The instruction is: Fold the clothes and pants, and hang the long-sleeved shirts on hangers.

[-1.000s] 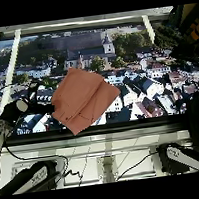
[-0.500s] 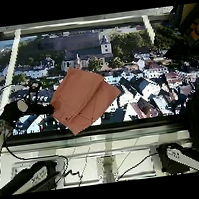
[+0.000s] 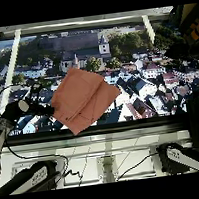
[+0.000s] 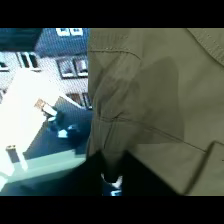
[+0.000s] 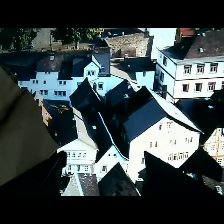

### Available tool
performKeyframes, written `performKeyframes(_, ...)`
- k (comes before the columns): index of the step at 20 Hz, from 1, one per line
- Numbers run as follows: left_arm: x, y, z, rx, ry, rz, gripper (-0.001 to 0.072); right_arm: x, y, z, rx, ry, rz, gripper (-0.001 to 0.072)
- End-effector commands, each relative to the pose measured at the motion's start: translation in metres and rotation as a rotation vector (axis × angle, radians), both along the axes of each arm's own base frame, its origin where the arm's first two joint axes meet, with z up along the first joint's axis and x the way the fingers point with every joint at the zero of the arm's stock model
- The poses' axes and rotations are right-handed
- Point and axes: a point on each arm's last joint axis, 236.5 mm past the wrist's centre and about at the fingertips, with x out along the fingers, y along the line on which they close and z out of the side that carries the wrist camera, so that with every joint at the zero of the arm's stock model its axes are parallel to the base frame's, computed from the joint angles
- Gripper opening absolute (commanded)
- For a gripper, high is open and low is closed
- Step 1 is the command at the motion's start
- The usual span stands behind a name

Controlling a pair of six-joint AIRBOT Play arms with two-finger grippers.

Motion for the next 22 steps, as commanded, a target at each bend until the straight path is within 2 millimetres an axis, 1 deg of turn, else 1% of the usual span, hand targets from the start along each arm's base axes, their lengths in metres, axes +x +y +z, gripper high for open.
performKeyframes(1, 0.000, 0.000, -0.003, 0.002, 0.006, -0.004, 0.0016, 0.001, 0.000, 0.000, 0.000, -0.003, -0.001, 0.0549)
performKeyframes(2, 0.002, 0.000, 0.000, 0.002, 0.000, -0.004, 0.0016, 0.003, -0.001, 0.001, -0.002, -0.012, -0.005, 0.0516)
performKeyframes(3, 0.008, 0.000, 0.006, 0.002, -0.019, -0.004, 0.0016, 0.006, -0.002, 0.004, -0.005, -0.027, -0.012, 0.0325)
performKeyframes(4, 0.017, -0.001, 0.017, -0.004, -0.046, -0.002, 0.0015, 0.014, -0.005, 0.009, -0.009, -0.066, -0.029, 0.0132)
performKeyframes(5, 0.028, -0.004, 0.034, -0.021, -0.082, 0.002, 0.0015, 0.023, -0.006, 0.018, 0.000, -0.118, -0.046, 0.0076)
performKeyframes(6, 0.038, -0.006, 0.053, -0.027, -0.123, -0.010, 0.0016, 0.029, -0.006, 0.023, 0.010, -0.149, -0.055, 0.0076)
performKeyframes(7, 0.049, -0.010, 0.075, -0.040, -0.179, -0.027, 0.0016, 0.029, -0.007, 0.022, 0.005, -0.149, -0.051, 0.0033)
performKeyframes(8, 0.058, -0.013, 0.095, -0.048, -0.233, -0.035, 0.0015, 0.024, -0.006, 0.015, -0.013, -0.119, -0.025, 0.0006)
performKeyframes(9, 0.064, -0.016, 0.112, -0.058, -0.280, -0.045, 0.0016, 0.014, -0.004, -0.001, -0.035, -0.053, 0.024, 0.0006)
performKeyframes(10, 0.068, -0.018, 0.123, -0.064, -0.315, -0.047, 0.0015, 0.002, -0.001, -0.021, -0.035, 0.026, 0.063, 0.0006)
performKeyframes(11, 0.069, -0.018, 0.127, -0.065, -0.328, -0.046, 0.0016, -0.011, 0.005, -0.044, -0.013, 0.106, 0.102, 0.0006)
performKeyframes(12, 0.068, -0.018, 0.125, -0.066, -0.323, -0.045, 0.0016, -0.023, 0.017, -0.068, 0.032, 0.167, 0.147, 0.0006)
performKeyframes(13, 0.068, -0.018, 0.122, -0.066, -0.315, -0.045, 0.0016, -0.033, 0.037, -0.087, 0.116, 0.200, 0.195, 0.0006)
performKeyframes(15, 0.069, -0.020, 0.118, -0.076, -0.305, -0.041, 0.0016, -0.050, 0.083, -0.114, 0.340, 0.231, 0.258, 0.0006)
performKeyframes(16, 0.069, -0.020, 0.117, -0.079, -0.302, -0.040, 0.0016, -0.057, 0.101, -0.126, 0.437, 0.245, 0.251, 0.0007)
performKeyframes(17, 0.069, -0.020, 0.116, -0.079, -0.300, -0.040, 0.0016, -0.063, 0.118, -0.141, 0.514, 0.268, 0.226, 0.0030)
performKeyframes(18, 0.069, -0.020, 0.116, -0.079, -0.300, -0.040, 0.0016, -0.071, 0.132, -0.159, 0.557, 0.298, 0.199, 0.0164)
performKeyframes(19, 0.069, -0.020, 0.116, -0.079, -0.300, -0.040, 0.0017, -0.079, 0.145, -0.176, 0.571, 0.326, 0.180, 0.0341)
performKeyframes(20, 0.069, -0.020, 0.116, -0.078, -0.300, -0.040, 0.0016, -0.088, 0.158, -0.192, 0.573, 0.354, 0.167, 0.0418)
performKeyframes(22, 0.069, -0.020, 0.116, -0.079, -0.300, -0.040, 0.0016, -0.106, 0.187, -0.219, 0.569, 0.394, 0.152, 0.0416)
